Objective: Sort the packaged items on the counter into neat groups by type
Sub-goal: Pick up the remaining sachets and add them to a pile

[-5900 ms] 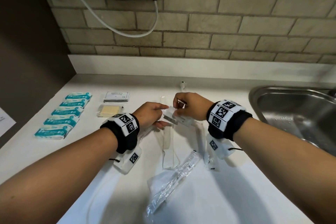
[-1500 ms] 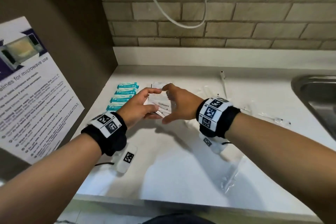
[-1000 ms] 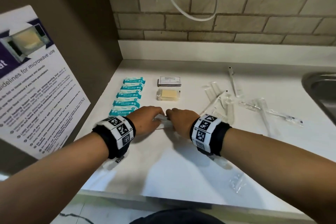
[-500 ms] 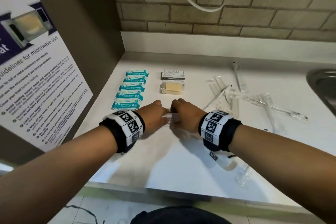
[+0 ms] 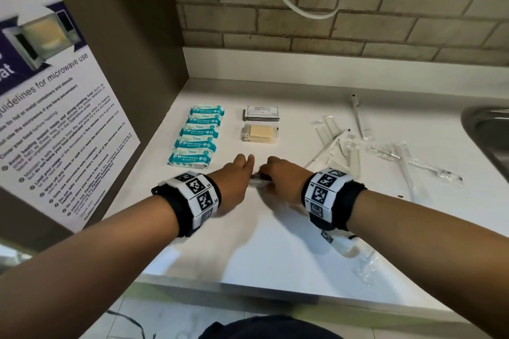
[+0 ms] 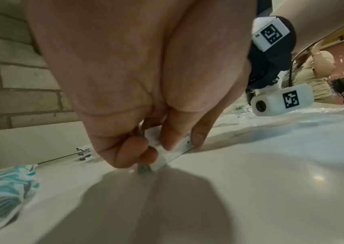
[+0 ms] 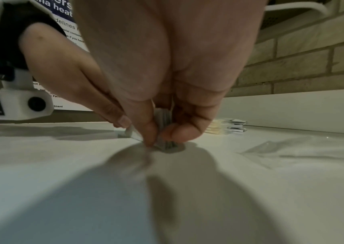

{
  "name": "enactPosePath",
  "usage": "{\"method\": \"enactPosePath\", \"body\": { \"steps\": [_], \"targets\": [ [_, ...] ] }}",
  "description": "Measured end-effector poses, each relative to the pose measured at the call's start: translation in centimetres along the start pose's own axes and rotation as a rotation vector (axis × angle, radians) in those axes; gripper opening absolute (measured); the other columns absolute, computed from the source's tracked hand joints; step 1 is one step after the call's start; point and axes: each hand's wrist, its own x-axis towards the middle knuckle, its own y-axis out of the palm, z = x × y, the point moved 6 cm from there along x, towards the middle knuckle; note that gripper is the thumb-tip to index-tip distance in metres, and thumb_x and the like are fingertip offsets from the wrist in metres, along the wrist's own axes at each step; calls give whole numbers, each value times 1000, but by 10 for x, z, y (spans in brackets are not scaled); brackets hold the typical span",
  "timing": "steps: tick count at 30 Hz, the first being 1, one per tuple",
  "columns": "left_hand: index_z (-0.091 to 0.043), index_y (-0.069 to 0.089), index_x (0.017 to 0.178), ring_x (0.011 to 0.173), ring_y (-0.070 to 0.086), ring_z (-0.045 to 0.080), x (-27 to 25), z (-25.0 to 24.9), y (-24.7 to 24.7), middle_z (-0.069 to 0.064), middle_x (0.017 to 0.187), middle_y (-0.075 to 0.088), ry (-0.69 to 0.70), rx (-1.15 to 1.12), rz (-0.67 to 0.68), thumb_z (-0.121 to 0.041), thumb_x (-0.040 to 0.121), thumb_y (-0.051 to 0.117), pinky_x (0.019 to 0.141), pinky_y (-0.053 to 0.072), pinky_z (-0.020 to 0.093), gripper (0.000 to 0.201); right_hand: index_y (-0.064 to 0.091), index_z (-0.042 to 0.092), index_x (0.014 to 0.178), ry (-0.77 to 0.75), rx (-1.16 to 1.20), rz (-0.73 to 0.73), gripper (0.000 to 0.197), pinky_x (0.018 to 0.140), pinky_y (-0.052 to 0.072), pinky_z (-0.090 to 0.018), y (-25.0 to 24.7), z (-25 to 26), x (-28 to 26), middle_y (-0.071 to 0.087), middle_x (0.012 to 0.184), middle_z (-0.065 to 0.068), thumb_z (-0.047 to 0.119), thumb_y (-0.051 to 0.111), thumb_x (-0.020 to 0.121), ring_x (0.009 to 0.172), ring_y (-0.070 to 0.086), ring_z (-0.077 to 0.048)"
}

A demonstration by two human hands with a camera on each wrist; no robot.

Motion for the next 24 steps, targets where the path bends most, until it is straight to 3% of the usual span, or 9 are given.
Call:
{"method": "enactPosePath", "body": {
  "steps": [4,7,10,14,16,20,24],
  "targets": [
    [-2,4,153,113,50,32,1,-7,-3,16,139,28,11,-120,-11,-7,95,43,96,44,39,70,52,7,122,48,-17,41,30,86,50,-44,4,-2,5,47,113,-13,14,47,93,96,62,-36],
    [-7,18,148,108,50,31,4,-6,-4,11,130,32,17,-225,5,-10,97,39,97,43,42,56,43,9,133,37,-13,67,41,88,50,-44,5,1,7,48,119,-13,15,48,93,101,61,-37],
    [-15,30,140,94,49,27,1,-5,-10,6,112,35,30,-299,13,-12,96,36,91,43,40,45,49,11,126,33,20,34,35,85,49,-38,0,0,9,56,114,-11,17,51,92,102,61,-32],
    [-17,47,131,100,56,23,-2,8,-22,5,120,55,9,-413,-54,-18,94,48,84,43,30,37,54,10,111,47,72,27,22,73,44,-29,-9,-9,9,65,103,-10,16,58,90,91,61,-25],
    [-20,61,116,93,59,20,-4,18,-27,2,109,65,-1,-441,-125,-24,93,55,77,44,26,24,59,12,107,43,102,1,20,73,44,-28,-14,-12,7,65,102,-9,16,61,88,88,58,-23],
    [-21,74,104,88,60,17,-7,27,-30,-2,95,64,12,-466,-200,-31,90,65,79,47,25,20,66,13,104,33,113,-50,24,80,47,-29,-16,-16,6,64,106,-9,16,68,81,96,60,-26],
    [-23,76,103,83,60,13,-8,29,-30,-6,89,64,-3,-502,-214,-30,88,68,79,50,26,19,70,16,100,76,174,-65,24,74,44,-24,-18,-20,5,68,99,-3,16,72,77,90,60,-20]
  ]
}}
